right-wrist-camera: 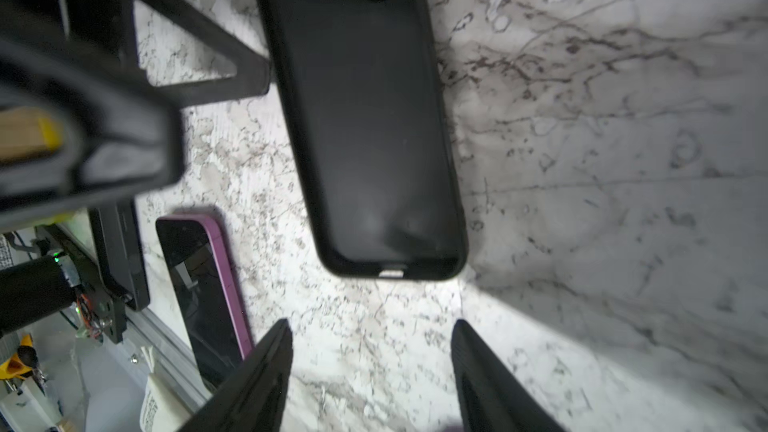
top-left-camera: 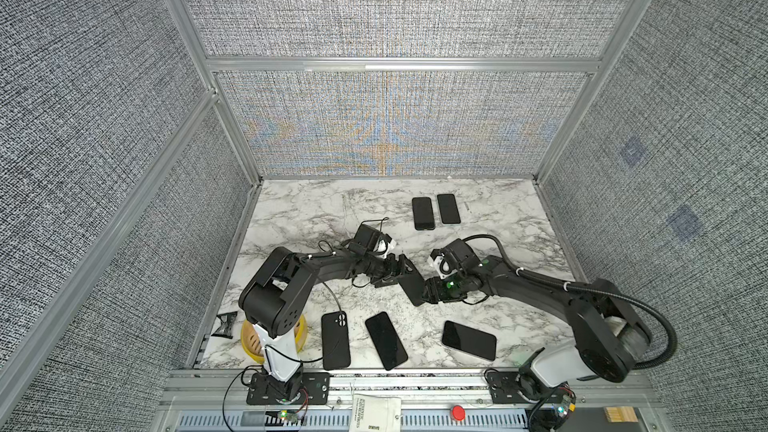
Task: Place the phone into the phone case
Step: 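Open the right gripper and draw it back while the left gripper holds the case, then move the right gripper to the purple-edged phone nearer the robot and grasp it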
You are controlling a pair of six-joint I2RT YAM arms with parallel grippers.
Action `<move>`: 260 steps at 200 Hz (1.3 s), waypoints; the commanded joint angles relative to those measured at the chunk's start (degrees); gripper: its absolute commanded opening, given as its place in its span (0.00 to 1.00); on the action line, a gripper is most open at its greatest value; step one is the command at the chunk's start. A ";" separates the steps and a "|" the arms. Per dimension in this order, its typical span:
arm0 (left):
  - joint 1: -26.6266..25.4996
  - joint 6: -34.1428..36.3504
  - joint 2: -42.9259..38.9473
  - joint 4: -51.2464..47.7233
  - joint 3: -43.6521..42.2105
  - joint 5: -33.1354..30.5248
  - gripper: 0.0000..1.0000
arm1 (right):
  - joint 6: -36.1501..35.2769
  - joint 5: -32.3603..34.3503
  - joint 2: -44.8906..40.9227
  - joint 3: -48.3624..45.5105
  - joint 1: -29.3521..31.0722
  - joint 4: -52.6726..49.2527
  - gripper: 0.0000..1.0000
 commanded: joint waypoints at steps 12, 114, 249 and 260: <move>0.79 0.61 -0.58 0.56 -0.13 0.21 0.92 | -0.92 10.16 -8.73 -1.98 4.09 -12.61 0.78; 1.15 1.18 -2.49 1.18 -1.33 2.23 0.92 | 21.63 32.22 -6.73 -1.33 29.65 -35.31 0.84; 1.90 0.51 -4.45 3.85 -3.84 3.11 0.93 | 21.00 34.88 1.64 -3.98 22.14 -27.25 0.85; 1.87 0.31 -4.36 4.31 -4.01 3.12 0.93 | 20.91 35.54 1.81 -4.15 20.28 -26.73 0.85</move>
